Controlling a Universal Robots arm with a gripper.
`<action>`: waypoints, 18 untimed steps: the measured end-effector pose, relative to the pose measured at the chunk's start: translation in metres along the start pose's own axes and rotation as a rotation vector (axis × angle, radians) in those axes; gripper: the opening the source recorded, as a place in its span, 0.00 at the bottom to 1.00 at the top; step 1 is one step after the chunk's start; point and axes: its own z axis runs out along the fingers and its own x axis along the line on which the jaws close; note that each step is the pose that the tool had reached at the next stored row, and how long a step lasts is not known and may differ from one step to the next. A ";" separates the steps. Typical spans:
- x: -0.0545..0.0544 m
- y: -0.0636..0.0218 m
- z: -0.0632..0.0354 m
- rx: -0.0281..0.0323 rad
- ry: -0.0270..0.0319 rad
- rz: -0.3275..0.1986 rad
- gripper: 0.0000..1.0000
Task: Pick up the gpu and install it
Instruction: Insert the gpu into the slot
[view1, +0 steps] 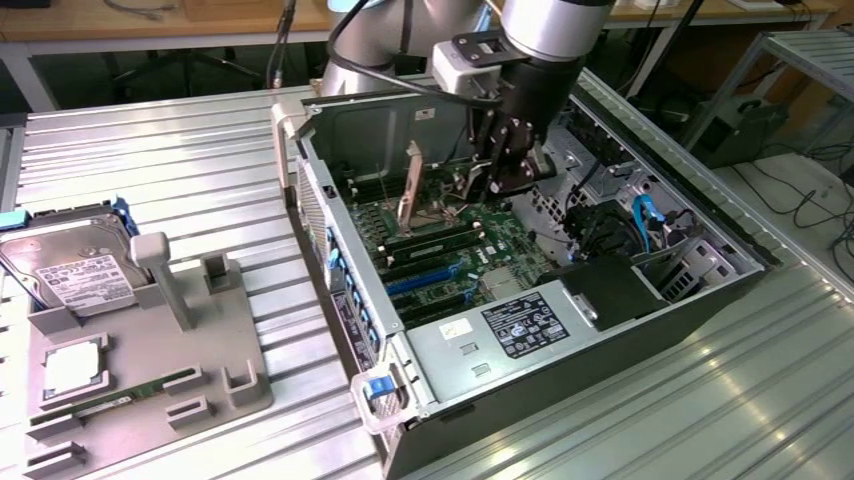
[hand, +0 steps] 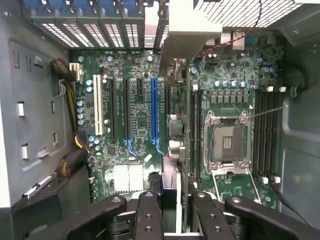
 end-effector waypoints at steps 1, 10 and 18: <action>0.000 0.0003 0.0019 0.0000 0.0001 0.000 0.28; 0.003 0.0015 0.0174 -0.0006 0.0001 0.000 0.28; 0.004 0.0044 0.0281 -0.0067 0.0008 0.000 0.28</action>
